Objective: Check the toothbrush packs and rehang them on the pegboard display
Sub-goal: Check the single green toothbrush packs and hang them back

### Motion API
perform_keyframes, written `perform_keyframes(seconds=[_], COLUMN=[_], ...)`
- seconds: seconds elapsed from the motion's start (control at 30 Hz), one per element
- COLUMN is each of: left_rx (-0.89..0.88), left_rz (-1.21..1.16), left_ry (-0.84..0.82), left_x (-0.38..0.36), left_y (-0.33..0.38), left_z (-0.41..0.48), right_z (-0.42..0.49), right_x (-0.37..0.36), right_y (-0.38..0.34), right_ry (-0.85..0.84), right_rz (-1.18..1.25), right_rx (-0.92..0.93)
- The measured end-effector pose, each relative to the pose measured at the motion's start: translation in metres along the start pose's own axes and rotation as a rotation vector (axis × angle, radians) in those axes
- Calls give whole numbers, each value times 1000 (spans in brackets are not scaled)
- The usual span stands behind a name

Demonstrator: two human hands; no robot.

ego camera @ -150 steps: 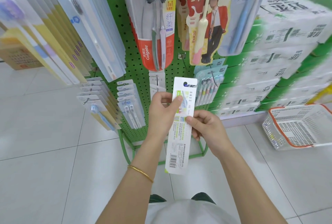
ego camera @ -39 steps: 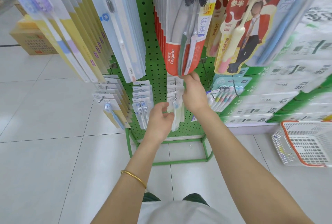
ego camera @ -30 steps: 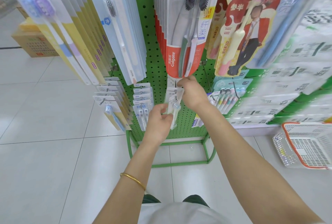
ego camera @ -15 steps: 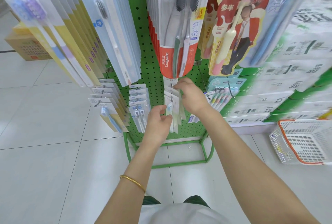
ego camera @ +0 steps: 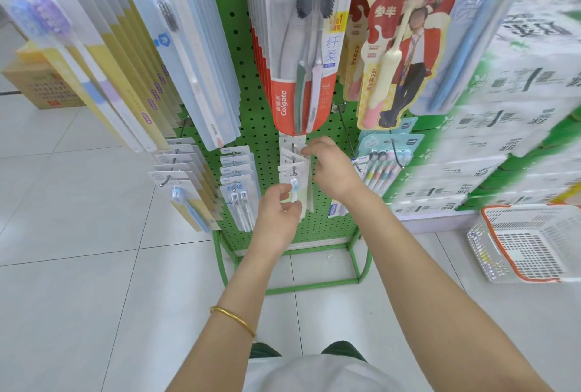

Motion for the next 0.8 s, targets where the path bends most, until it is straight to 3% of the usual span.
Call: perform_keyframes(seconds=[0.47,0.8], left_rx=[-34,-197], left_rz=[-4,-86], left_ry=[6,-8], left_x=[-9,-37], left_y=[0,24], left_z=[-4,-16], right_z=[-49,-109], right_x=[6,57], right_y=[17,28], right_ry=[163,218], right_rz=[-15,593], right_rx=[-52,-36])
Point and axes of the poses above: each hand's wrist, its own z-axis towards the middle knuckle, its own x-axis out of the back of the hand, y = z × x, the point moved 5 cm from there along z, towards the middle knuckle, and after that the axes turned 12 degrees about z, right-handed, at the moved point
